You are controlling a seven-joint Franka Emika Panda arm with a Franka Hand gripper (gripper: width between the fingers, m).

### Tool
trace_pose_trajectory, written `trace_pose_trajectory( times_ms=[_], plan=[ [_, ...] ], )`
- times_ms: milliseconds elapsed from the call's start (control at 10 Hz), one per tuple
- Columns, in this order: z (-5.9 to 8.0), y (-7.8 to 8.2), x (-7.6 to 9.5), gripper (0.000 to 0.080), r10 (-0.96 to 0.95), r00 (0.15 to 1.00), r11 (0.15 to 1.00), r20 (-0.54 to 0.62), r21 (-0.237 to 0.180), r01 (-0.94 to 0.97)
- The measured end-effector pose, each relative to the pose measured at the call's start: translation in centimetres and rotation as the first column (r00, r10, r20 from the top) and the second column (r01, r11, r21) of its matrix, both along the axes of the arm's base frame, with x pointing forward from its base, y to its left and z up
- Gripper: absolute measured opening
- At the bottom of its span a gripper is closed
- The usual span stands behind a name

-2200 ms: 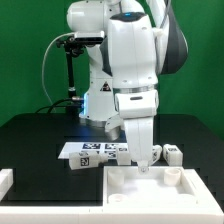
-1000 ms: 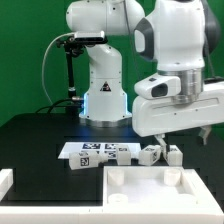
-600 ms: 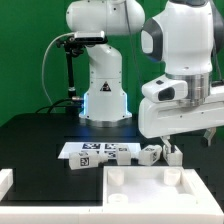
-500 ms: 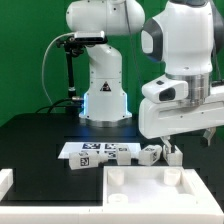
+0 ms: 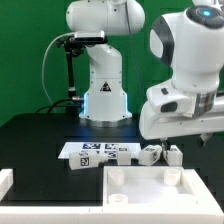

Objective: Assemble one leg

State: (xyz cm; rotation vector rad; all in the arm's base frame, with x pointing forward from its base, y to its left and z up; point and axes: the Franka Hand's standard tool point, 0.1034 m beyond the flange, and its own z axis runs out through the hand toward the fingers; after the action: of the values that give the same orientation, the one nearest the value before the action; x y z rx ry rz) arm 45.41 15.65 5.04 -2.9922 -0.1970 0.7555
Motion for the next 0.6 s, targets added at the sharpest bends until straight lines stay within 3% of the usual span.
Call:
trace_pose_trajectory(
  times_ms=[300, 500, 600],
  plan=[
    [-0.3, -0.2, -0.8, 0.0649, 0.008, 0.976, 1.0, -0.216, -0.025, -0.013],
    [-1.5, -0.4, 0.0, 0.0649, -0.006, 0.93, 0.999, -0.368, -0.045, -0.011],
    [-1.7, -0.2, 0.3, 0.0649, -0.002, 0.927, 0.999, -0.375, -0.04, -0.014]
  ],
)
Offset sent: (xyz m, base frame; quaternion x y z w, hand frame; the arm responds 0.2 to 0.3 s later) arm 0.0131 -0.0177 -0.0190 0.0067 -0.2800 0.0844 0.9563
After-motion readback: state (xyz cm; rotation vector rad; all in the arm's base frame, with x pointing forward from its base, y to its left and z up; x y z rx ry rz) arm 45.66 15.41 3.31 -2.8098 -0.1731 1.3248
